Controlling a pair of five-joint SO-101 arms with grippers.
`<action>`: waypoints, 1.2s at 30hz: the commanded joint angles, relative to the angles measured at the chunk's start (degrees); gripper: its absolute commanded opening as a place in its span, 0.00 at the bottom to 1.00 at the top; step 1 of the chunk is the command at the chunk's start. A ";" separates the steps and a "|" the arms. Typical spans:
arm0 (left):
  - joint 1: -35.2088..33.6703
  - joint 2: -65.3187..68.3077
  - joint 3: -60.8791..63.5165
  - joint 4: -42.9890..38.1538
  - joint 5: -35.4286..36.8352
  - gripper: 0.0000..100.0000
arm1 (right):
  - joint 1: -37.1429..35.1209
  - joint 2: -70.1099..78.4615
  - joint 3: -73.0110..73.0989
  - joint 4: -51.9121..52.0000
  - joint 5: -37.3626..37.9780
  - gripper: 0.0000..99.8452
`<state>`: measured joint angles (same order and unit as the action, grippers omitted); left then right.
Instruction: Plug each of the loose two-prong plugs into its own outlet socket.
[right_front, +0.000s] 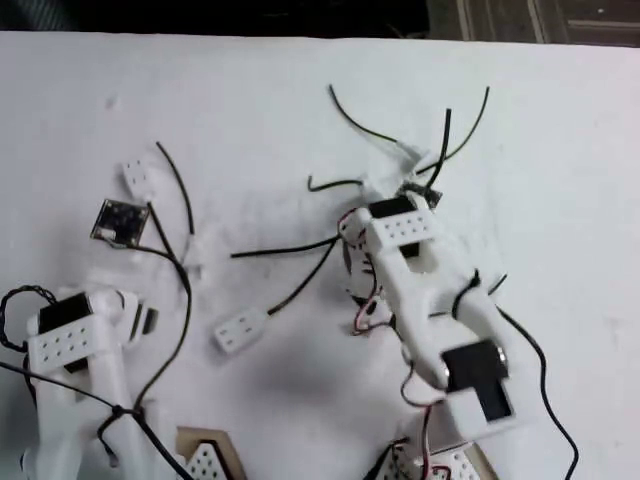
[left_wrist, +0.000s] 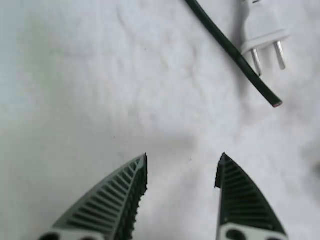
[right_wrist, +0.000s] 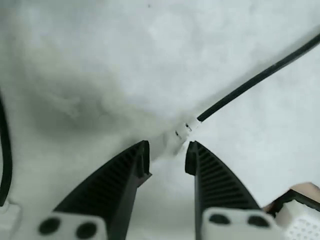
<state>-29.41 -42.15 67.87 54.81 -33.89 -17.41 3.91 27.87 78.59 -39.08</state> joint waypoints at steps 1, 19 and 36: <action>-0.22 -1.80 0.00 -0.88 0.62 0.23 | 0.92 2.77 -2.55 0.75 -0.44 0.13; -0.22 -1.80 0.00 -0.88 0.62 0.23 | 0.92 4.88 -2.46 7.08 0.26 0.02; -0.22 -1.80 0.00 -0.88 0.62 0.23 | 13.49 -28.35 -2.46 12.26 66.73 0.02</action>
<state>-29.41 -42.15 67.87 54.81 -33.89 -5.98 -18.33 26.11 90.73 6.02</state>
